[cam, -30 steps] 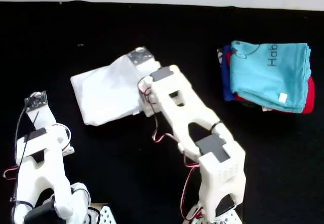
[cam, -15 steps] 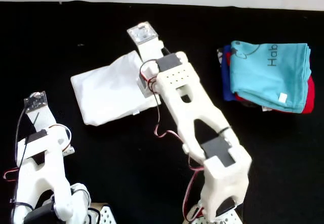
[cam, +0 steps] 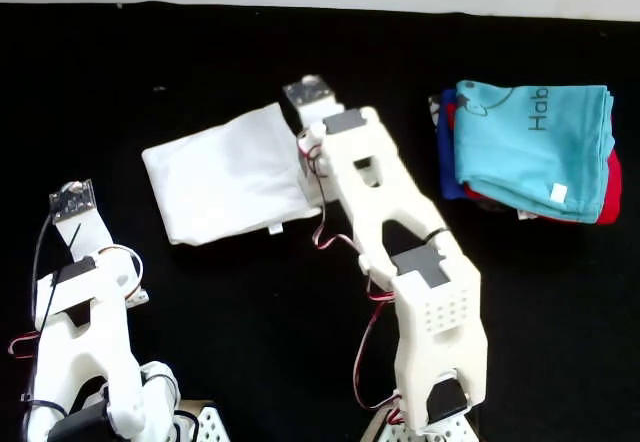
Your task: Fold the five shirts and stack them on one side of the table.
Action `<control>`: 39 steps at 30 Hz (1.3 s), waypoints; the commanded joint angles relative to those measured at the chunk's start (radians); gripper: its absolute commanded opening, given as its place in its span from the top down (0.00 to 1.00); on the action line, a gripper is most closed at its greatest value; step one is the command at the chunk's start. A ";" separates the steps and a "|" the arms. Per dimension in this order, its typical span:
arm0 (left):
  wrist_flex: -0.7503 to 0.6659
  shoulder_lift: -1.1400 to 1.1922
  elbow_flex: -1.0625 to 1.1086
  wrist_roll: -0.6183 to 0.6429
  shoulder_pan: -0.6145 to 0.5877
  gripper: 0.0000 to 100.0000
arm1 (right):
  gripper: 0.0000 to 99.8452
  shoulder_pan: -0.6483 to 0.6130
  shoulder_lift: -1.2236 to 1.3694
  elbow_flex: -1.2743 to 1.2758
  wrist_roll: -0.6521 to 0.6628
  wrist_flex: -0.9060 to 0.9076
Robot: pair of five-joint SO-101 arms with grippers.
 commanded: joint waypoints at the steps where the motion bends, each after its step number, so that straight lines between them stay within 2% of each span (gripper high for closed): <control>1: -0.037 0.012 0.002 -0.009 0.013 0.99 | 0.99 0.005 -0.074 -0.108 -0.005 0.021; 5: -0.037 0.012 0.002 -0.009 0.013 0.99 | 0.96 -0.010 -0.113 -0.217 -0.008 0.056; 11: -0.037 0.012 0.002 -0.009 0.013 0.99 | 0.70 -0.104 -0.045 -0.300 -0.069 0.062; 16: -0.037 0.012 0.002 -0.009 0.013 0.99 | 0.69 -0.180 0.094 -0.390 -0.069 0.068; 27: -0.037 0.012 0.002 -0.009 0.013 0.99 | 0.69 -0.206 0.460 -0.670 -0.064 0.067; 31: -0.037 0.012 0.002 -0.009 0.013 0.99 | 0.71 -0.196 0.570 -0.753 -0.063 0.099; 33: -0.037 0.012 0.002 -0.009 0.013 0.99 | 0.82 -0.194 0.599 -0.803 -0.063 0.148; 35: -0.037 0.012 0.002 -0.009 0.013 0.99 | 0.98 -0.191 0.616 -0.846 -0.063 0.182; 39: -0.037 0.012 0.002 -0.009 0.013 0.99 | 0.99 -0.163 0.625 -0.918 -0.061 0.239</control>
